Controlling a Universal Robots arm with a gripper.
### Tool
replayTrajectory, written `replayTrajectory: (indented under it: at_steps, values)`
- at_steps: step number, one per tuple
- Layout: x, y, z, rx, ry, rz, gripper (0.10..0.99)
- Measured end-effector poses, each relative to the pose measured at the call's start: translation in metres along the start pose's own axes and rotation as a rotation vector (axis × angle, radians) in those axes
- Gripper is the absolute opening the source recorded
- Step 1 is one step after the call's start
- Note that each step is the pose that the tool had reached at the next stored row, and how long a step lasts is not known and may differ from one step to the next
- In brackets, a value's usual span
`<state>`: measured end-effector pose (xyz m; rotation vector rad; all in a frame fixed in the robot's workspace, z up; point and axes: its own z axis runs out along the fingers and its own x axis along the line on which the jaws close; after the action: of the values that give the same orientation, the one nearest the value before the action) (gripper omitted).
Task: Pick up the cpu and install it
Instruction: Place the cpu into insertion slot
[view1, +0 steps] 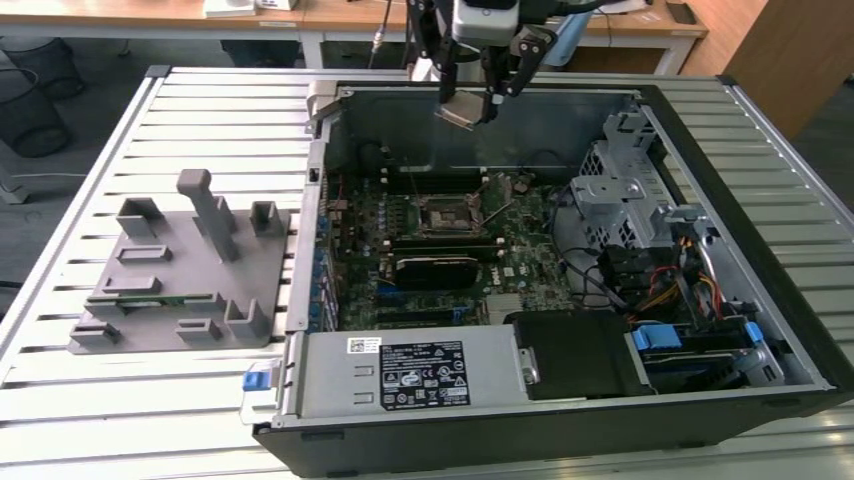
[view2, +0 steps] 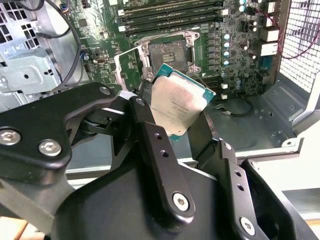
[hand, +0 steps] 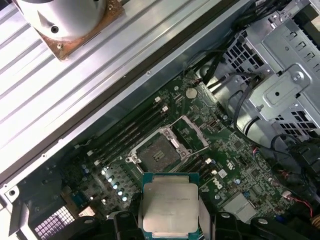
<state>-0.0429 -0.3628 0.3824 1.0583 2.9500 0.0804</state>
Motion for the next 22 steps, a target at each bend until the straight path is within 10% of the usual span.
replayTrajectory:
  at_steps: [22]
  values:
    - [0.0, 0.0, 0.0003, -0.001, -0.0051, 0.101, 0.533]
